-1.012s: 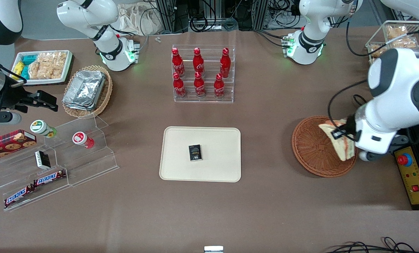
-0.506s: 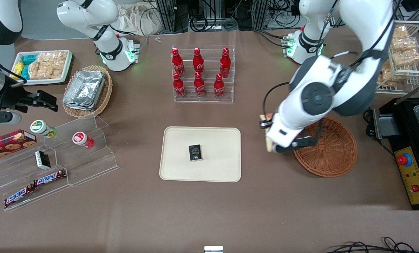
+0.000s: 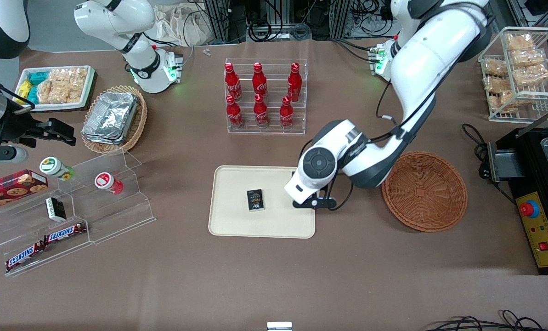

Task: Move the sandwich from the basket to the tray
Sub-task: 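Lift the sandwich and carry it with the left gripper over the cream tray, then lower the sandwich onto the tray beside the black packet and open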

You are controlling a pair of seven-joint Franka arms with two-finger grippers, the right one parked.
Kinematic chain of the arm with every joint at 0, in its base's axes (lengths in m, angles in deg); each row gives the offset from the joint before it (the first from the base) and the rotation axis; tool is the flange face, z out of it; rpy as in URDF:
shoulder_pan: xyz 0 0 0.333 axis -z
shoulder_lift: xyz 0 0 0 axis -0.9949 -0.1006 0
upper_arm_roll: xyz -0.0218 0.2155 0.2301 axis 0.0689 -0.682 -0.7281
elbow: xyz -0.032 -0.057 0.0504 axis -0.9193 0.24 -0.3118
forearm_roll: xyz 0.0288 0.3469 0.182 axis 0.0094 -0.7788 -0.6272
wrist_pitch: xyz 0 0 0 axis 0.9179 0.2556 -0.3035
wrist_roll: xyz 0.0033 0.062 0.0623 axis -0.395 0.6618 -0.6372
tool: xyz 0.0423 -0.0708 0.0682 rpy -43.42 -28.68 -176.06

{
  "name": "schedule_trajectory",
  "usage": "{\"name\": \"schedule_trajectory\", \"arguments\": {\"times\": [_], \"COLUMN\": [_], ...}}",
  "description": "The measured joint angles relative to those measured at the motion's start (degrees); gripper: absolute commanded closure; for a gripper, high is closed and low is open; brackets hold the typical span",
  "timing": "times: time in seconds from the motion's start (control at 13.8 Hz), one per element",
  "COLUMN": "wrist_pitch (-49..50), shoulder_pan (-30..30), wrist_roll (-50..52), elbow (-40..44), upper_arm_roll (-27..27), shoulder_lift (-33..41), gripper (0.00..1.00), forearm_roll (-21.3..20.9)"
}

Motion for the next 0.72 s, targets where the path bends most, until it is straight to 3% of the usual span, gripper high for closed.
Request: {"name": "schedule_trajectory", "arguments": {"times": [0.36, 0.43, 0.51, 0.58, 0.72], "wrist_pitch": [-4.4, -4.7, -4.8, -4.9, -5.1], "shoulder_pan": [5.7, 6.9, 7.5, 7.7, 7.7], "wrist_roll": [0.0, 0.0, 0.0, 0.0, 0.0], "elbow": [5.6, 6.3, 6.9, 7.0, 7.1], "upper_arm_roll": [-5.8, -6.8, -7.3, -7.4, -7.6], "shoulder_lift": [-6.6, -6.7, -6.7, -6.7, -6.7], "gripper": [0.98, 0.76, 0.28, 0.0, 0.0], "forearm_roll": [-1.7, -1.7, -1.7, -1.7, -1.7]}}
